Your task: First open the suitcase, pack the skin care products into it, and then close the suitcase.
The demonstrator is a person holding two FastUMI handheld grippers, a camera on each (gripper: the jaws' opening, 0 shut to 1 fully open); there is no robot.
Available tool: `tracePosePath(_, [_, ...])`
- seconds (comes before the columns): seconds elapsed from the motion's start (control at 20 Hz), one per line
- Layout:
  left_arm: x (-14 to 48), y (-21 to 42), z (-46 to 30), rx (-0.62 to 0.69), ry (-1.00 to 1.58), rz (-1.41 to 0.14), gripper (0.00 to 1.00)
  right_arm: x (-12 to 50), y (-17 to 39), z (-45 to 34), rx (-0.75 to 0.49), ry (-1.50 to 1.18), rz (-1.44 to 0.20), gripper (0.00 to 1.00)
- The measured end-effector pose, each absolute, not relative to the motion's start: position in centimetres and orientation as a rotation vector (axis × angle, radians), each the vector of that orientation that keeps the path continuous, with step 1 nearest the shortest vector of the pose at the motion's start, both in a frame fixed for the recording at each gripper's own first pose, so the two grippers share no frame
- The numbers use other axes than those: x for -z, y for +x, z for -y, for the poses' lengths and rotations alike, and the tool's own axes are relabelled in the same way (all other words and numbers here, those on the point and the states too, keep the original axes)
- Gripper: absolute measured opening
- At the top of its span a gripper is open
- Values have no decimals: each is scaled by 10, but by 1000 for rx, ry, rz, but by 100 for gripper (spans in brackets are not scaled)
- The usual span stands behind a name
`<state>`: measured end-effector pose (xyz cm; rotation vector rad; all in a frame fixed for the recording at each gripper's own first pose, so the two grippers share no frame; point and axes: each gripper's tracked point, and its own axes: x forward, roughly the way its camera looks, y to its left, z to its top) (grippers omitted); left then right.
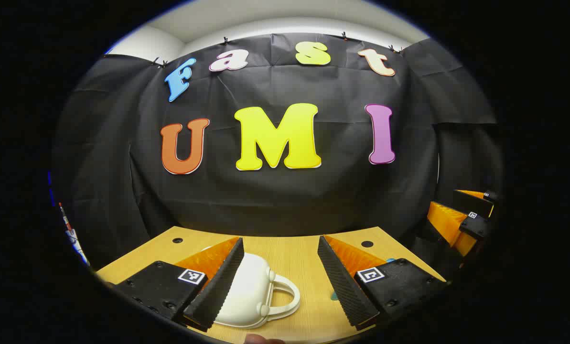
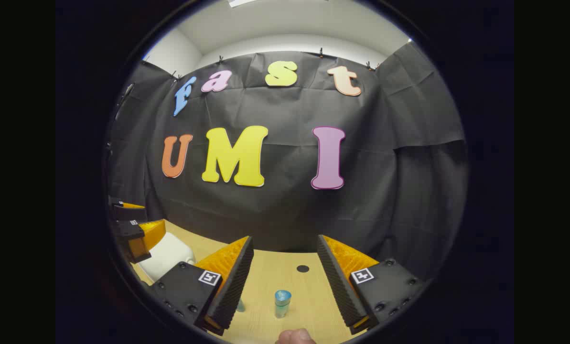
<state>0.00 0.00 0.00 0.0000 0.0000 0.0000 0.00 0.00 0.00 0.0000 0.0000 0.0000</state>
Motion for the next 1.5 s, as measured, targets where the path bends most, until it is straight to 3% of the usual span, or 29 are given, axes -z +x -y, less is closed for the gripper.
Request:
tracePosePath(1.25, [18,6,6,5,40,-43,99,9,3,5,12,-1,-24,80])
tracePosePath(1.5, [37,11,9,35,196,-64,99,18,-1,21,29,-11,-33,80])
